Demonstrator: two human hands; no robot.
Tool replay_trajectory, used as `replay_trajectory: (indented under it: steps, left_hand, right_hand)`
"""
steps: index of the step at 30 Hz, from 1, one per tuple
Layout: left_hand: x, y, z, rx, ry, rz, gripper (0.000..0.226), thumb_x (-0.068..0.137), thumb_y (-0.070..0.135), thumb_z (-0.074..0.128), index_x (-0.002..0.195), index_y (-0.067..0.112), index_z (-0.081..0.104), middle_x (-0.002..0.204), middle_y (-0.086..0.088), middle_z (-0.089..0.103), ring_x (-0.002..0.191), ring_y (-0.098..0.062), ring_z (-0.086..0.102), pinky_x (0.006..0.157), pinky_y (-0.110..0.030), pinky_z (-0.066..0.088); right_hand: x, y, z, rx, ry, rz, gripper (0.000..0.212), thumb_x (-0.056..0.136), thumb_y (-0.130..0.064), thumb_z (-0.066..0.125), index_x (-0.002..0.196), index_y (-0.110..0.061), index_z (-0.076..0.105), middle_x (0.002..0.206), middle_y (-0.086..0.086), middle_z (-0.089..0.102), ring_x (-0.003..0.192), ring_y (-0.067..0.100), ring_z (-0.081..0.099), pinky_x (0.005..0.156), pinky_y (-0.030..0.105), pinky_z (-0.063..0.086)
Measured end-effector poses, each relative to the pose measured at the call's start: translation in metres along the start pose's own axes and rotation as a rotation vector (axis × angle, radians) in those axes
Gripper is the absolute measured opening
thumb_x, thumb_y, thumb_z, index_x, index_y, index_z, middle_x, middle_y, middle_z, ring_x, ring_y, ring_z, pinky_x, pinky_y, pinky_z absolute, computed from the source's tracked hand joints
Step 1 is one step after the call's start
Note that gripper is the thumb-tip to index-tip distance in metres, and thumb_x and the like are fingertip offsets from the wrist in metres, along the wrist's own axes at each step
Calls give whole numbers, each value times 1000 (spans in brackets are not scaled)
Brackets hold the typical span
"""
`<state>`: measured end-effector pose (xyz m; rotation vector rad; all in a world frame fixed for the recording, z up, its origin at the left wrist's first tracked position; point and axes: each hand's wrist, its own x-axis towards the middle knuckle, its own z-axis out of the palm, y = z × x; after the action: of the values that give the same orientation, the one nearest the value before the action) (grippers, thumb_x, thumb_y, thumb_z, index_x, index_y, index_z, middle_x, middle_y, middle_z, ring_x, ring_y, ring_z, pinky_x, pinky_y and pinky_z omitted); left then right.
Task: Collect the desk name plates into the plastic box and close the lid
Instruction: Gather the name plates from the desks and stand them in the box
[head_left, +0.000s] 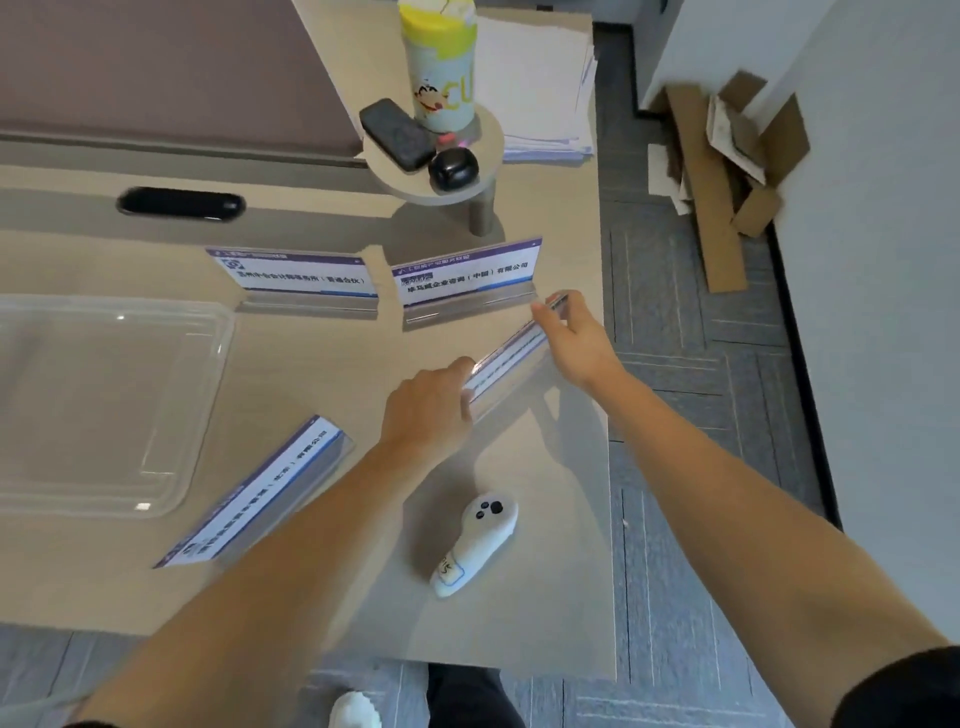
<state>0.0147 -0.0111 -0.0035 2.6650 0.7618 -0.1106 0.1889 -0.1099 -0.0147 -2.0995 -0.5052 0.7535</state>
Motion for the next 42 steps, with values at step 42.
replay_trajectory:
  steps: [42]
  left_hand:
    - [-399,-503,-341,-779,253,-244,50,68,64,67,114,47,66,129,15,61,123,-9,53,110,-37,38]
  right_hand:
    - [-258,-501,445,-1061,-224,-1674,20,99,-28,51,107,-21,69,97,0,70,91,31,64,68,40,52]
